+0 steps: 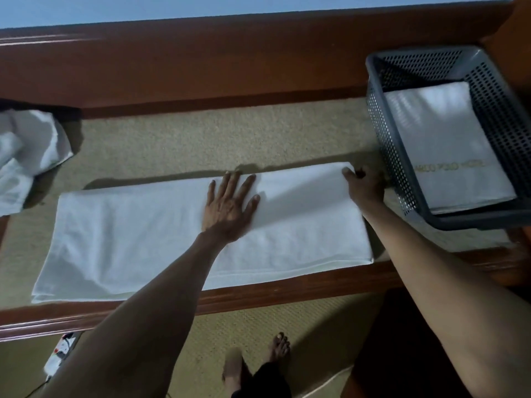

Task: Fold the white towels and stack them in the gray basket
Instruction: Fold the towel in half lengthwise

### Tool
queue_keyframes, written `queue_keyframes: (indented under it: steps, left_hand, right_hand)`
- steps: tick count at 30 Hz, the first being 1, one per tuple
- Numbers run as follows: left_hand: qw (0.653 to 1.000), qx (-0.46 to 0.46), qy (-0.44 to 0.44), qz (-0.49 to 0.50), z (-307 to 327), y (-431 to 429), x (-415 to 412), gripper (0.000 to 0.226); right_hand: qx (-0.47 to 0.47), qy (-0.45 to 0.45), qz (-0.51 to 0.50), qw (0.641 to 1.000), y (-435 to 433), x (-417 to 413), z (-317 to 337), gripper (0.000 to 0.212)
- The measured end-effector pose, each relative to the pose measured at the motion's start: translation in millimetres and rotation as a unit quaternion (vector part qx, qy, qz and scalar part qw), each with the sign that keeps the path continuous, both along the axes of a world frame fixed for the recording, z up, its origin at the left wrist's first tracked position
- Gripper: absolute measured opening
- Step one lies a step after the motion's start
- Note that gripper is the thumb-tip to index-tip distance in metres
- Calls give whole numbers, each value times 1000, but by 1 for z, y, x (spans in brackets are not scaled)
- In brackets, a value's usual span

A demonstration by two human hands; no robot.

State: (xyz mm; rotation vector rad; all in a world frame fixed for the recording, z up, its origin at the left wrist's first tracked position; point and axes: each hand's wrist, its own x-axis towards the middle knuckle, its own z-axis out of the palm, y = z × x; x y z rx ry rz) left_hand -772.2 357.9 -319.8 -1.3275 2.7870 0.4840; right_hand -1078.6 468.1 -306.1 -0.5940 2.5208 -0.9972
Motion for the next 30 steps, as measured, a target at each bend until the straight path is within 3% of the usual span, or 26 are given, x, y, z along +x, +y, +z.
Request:
queue_keyframes:
  steps: [2, 5, 8, 10, 14, 16, 20, 23, 30]
  left_hand:
    - [1000, -13, -3, 6, -1, 1, -1, 62]
    - [1000, -21, -7, 8, -1, 3, -3, 62]
    - [999, -27, -7, 17, 0, 4, -4, 62]
    - [999, -27, -2, 18, 1, 4, -4, 62]
    - [999, -36, 1, 18, 0, 4, -4, 61]
    - [999, -37, -1, 16, 0, 5, -3, 61]
    - [999, -38, -1, 16, 2, 6, -3, 60]
    - [999, -46, -7, 20, 3, 7, -4, 60]
    - [998, -53, -14, 11, 1, 6, -3, 62]
  right_hand:
    - [4, 23, -5, 1000, -3, 8, 0, 27]
    - [9, 184, -1, 983, 0, 34, 0, 28]
    - [-53, 325, 140, 934, -1, 67, -3, 34]
    - [-62, 319, 271, 906, -7, 86, -8, 40]
    - [83, 236, 430, 867, -6, 105, -18, 63]
    - [114, 242, 425, 864, 1, 87, -19, 68]
    - [176, 239, 291, 909, 11, 46, -13, 74]
    - [194, 248, 252, 915, 8, 59, -6, 79]
    - [75, 263, 416, 867, 45, 149, -14, 67]
